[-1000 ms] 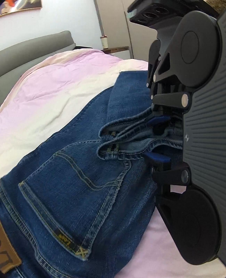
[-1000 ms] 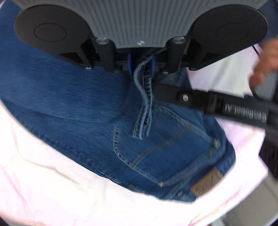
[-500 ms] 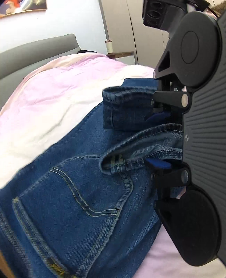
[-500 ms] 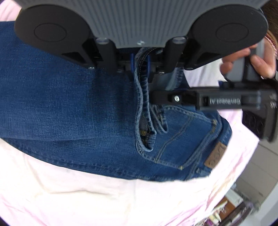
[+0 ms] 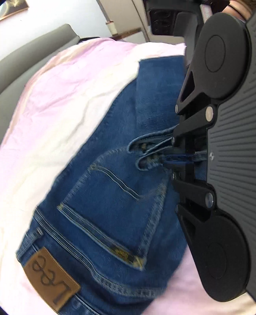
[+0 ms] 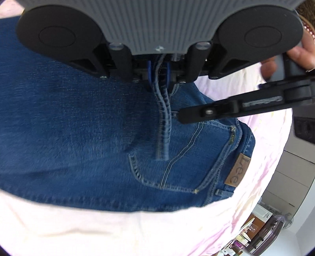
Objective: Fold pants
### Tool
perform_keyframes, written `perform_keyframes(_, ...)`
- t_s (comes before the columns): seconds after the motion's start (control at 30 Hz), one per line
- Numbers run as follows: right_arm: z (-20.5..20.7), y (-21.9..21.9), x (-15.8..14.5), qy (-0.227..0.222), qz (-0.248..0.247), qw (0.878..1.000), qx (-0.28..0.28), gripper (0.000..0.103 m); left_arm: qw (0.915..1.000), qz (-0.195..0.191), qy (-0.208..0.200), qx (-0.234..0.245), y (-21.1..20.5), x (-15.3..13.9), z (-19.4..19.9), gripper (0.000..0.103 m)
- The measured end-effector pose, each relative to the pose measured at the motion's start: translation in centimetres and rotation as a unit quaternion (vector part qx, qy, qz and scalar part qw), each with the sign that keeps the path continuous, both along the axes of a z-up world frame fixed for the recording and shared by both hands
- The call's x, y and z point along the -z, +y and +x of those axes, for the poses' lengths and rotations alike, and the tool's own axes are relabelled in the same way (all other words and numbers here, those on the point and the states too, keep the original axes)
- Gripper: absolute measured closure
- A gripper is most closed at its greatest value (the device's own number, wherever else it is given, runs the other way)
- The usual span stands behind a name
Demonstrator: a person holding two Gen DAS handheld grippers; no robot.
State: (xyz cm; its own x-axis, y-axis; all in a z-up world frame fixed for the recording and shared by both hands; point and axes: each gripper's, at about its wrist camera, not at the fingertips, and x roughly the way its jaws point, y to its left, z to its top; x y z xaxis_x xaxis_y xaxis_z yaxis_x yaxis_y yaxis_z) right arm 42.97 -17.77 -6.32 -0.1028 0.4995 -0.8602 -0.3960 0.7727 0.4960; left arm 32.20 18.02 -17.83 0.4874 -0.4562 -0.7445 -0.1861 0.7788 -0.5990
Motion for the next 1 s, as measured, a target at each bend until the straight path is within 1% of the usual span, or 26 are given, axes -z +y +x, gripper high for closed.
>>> perform_keyframes(0.07,-0.2,0.8,0.9,-0.001,-0.008,1.000,-0.009,0.093,0.9997,-0.021,0.011,0.001,0.3,0.6,-0.3,0.094)
perform_keyframes(0.1,-0.2,1.1,1.2,-0.004,-0.012,1.000,-0.011,0.093,0.9993,-0.033,0.014,0.001,0.4,0.9,-0.5,0.085)
perform_keyframes(0.13,-0.2,1.2,1.3,-0.003,-0.014,1.000,-0.011,0.093,0.9988,-0.045,0.016,-0.006,0.2,1.4,-0.5,0.079)
perform_keyframes(0.17,-0.2,1.2,1.1,-0.004,-0.015,1.000,-0.013,0.092,0.9983,-0.054,0.016,-0.012,0.2,1.7,-0.7,0.079)
perform_keyframes(0.2,-0.2,1.2,0.8,-0.005,-0.012,1.000,-0.020,0.086,0.9976,-0.065,0.015,-0.016,0.3,2.0,-0.8,0.077)
perform_keyframes(0.23,-0.3,1.1,0.3,-0.007,-0.006,1.000,-0.029,0.080,0.9964,-0.080,0.015,-0.022,0.4,2.3,-0.8,0.071)
perform_keyframes(0.33,-0.8,0.7,-1.3,-0.015,0.004,0.999,-0.050,0.078,0.9935,-0.109,0.011,-0.033,0.5,2.8,-0.8,0.061)
perform_keyframes(0.37,-1.0,0.4,-1.8,-0.020,0.004,0.998,-0.059,0.078,0.9932,-0.111,0.012,-0.033,0.3,2.8,-0.6,0.059)
perform_keyframes(0.43,-1.3,-0.5,-2.8,-0.037,-0.001,0.997,-0.063,0.078,0.9936,-0.110,0.012,-0.023,0.0,2.8,-0.5,0.053)
perform_keyframes(0.47,-1.4,-1.0,-3.1,-0.047,-0.003,0.997,-0.062,0.080,0.9945,-0.103,0.013,-0.014,-0.2,2.7,-0.4,0.053)
perform_keyframes(0.5,-1.4,-1.6,-3.5,-0.057,-0.002,0.997,-0.056,0.088,0.9955,-0.093,0.014,-0.006,-0.6,2.3,-0.1,0.053)
perform_keyframes(0.53,-1.3,-2.3,-3.9,-0.064,0.003,0.997,-0.047,0.094,0.9966,-0.080,0.020,0.000,-1.1,2.0,0.3,0.052)
perform_keyframes(0.6,-0.9,-3.7,-4.2,-0.067,0.012,0.997,-0.024,0.094,0.9972,-0.057,0.047,0.016,-1.8,1.6,0.7,0.052)
perform_keyframes(0.63,-0.7,-3.9,-4.1,-0.074,0.002,0.997,-0.018,0.095,0.9967,-0.049,0.059,0.027,-2.3,1.5,1.0,0.046)
perform_keyframes(0.7,-0.8,-3.6,-3.4,-0.093,-0.030,0.995,-0.029,0.096,0.9962,-0.039,0.069,0.036,-3.1,1.5,1.3,0.041)
perform_keyframes(0.73,-1.1,-3.2,-3.0,-0.097,-0.033,0.994,-0.037,0.096,0.9963,-0.041,0.068,0.033,-3.3,1.6,1.4,0.041)
perform_keyframes(0.8,-1.9,-2.2,-2.1,-0.098,-0.026,0.993,-0.055,0.097,0.9952,-0.069,0.066,0.021,-3.2,1.9,1.4,0.041)
perform_keyframes(0.83,-2.5,-1.6,-1.6,-0.105,-0.026,0.992,-0.067,0.102,0.9948,-0.075,0.068,0.014,-3.1,2.0,1.4,0.043)
perform_keyframes(0.9,-3.4,-0.5,-0.9,-0.121,-0.029,0.989,-0.080,0.103,0.9952,-0.071,0.067,0.000,-2.6,1.9,1.2,0.046)
perform_keyframes(0.93,-3.7,-0.2,-0.6,-0.124,-0.023,0.989,-0.083,0.103,0.9951,-0.077,0.063,-0.005,-2.2,1.9,1.0,0.046)
perform_keyframes(0.97,-4.1,0.0,-0.4,-0.127,-0.020,0.988,-0.082,0.103,0.9942,-0.091,0.057,-0.011,-1.7,1.9,0.8,0.046)
perform_keyframes(1.0,-4.4,0.2,-0.3,-0.132,-0.022,0.987,-0.084,0.103,0.9925,-0.109,0.053,-0.016,-1.3,2.1,0.6,0.040)
